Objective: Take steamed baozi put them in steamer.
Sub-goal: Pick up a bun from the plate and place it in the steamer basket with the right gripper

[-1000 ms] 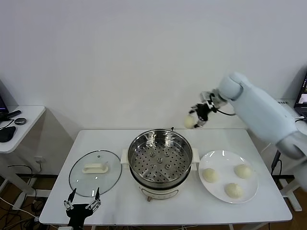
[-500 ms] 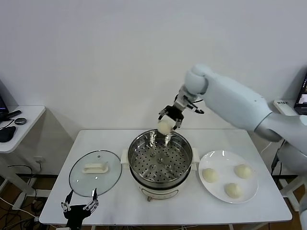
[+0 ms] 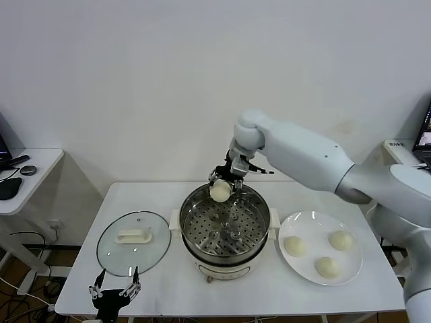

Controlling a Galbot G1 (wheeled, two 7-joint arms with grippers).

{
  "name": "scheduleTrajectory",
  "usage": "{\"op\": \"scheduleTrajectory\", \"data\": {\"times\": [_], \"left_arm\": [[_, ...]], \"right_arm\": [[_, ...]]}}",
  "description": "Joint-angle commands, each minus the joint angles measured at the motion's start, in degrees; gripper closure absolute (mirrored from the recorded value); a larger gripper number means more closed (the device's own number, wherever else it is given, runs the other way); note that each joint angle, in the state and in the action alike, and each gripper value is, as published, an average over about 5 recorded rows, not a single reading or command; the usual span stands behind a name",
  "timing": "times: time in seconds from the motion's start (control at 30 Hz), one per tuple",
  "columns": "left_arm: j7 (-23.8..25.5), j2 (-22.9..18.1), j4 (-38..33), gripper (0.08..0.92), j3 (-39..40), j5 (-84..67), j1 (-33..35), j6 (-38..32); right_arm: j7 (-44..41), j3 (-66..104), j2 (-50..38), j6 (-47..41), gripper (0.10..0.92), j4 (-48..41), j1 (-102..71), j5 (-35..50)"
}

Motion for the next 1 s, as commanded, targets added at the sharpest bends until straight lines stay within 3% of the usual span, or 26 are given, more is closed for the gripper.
{"op": "scheduleTrajectory", "data": {"times": [0.03,0.43,0.6,0.73,1.0], "left_arm": [[0.0,0.0,0.1,0.177,0.0,0.0,0.0,0.1],[0.1,0.1,0.3,0.177,0.0,-0.6,-0.1,0.2],[0.1,0.1,0.4,0.177,-0.1,-0.8,-0.3,0.1],[0.1,0.2,0.4,0.177,-0.2,-1.0,-0.2,0.1],[0.1,0.3,0.4,0.177,-0.2,-1.0,-0.3,0.1]], "right_arm": [[3.3,0.6,1.2,1.5,0.370,-1.7,-2.1,-7.0],[2.8,-1.2,1.2,-1.0,0.366,-1.3,-2.3,-4.9],[3.3,-2.6,0.7,-5.0,0.284,-0.3,-2.2,-2.1],[2.1,-3.1,0.0,-8.1,0.213,1.1,-1.2,1.9],[-3.5,0.0,-7.2,-20.1,0.203,9.9,4.0,16.5]]}}
